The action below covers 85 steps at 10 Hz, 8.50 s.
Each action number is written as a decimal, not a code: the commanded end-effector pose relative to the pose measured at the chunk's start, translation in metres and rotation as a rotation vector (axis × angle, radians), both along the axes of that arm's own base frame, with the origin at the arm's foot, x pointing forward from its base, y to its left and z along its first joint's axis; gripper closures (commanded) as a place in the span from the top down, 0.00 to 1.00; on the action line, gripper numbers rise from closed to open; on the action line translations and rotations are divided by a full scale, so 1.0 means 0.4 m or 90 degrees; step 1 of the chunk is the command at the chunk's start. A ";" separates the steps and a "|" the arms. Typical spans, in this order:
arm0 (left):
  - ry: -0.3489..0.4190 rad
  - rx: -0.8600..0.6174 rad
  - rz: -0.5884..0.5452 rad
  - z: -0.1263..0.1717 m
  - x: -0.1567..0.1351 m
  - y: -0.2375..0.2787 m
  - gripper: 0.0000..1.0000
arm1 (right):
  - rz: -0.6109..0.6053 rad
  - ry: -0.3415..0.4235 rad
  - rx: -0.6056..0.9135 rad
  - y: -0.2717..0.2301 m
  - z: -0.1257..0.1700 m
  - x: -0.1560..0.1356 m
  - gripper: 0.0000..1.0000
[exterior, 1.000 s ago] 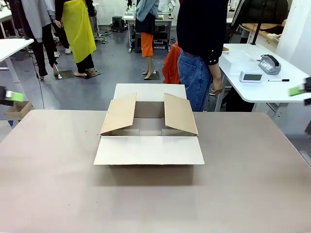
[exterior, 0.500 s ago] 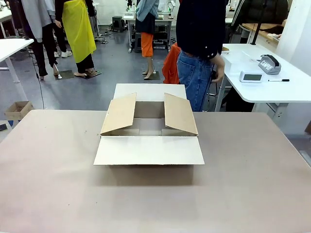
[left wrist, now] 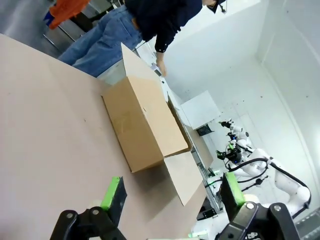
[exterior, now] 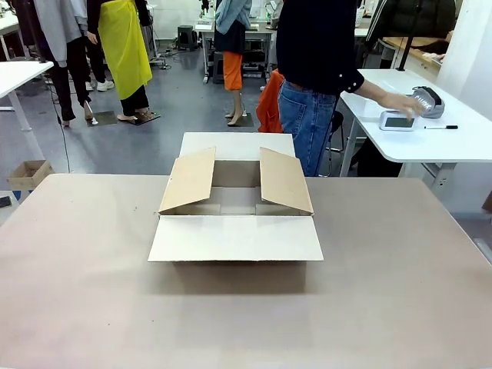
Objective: Pack the gift set into the box.
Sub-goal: Place both hands on the side flaps of the Package Box and spread them outward.
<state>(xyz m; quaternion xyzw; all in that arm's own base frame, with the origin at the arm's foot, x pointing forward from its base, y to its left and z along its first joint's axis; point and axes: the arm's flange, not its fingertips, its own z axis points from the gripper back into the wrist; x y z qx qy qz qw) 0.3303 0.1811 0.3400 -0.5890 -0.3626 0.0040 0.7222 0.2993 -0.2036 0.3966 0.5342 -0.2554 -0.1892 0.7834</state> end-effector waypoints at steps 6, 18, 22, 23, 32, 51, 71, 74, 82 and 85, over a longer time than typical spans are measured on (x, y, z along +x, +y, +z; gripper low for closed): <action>0.037 0.294 -0.124 0.330 0.091 -0.431 1.00 | 0.210 -0.087 -0.336 0.544 0.216 0.167 1.00; 0.118 0.595 -0.004 0.440 0.228 -0.892 1.00 | 0.333 -0.268 -0.706 1.133 0.132 0.183 1.00; 0.168 0.695 0.003 0.420 0.326 -1.064 1.00 | 0.324 -0.250 -0.611 1.004 0.095 0.155 1.00; 0.186 0.717 0.004 0.413 0.340 -1.111 1.00 | 0.314 -0.227 -0.683 1.066 0.088 0.192 1.00; 0.334 0.820 0.066 0.263 0.489 -1.305 1.00 | 0.314 -0.227 -0.683 1.066 0.088 0.192 1.00; 0.374 0.824 0.243 0.322 0.461 -1.021 1.00 | 0.314 -0.227 -0.683 1.066 0.088 0.192 1.00; 0.378 0.675 0.182 0.245 0.476 -0.796 1.00 | 0.266 -0.078 -0.868 1.148 0.201 0.258 1.00; 0.378 0.675 0.182 0.245 0.476 -0.796 1.00 | 0.227 -0.067 -0.894 1.233 0.196 0.290 1.00; 0.378 0.675 0.182 0.245 0.476 -0.796 1.00 | 0.133 0.188 -0.993 1.495 0.051 0.581 1.00; 0.378 0.675 0.182 0.245 0.476 -0.796 1.00 | 0.049 0.231 -1.049 1.453 -0.006 0.603 1.00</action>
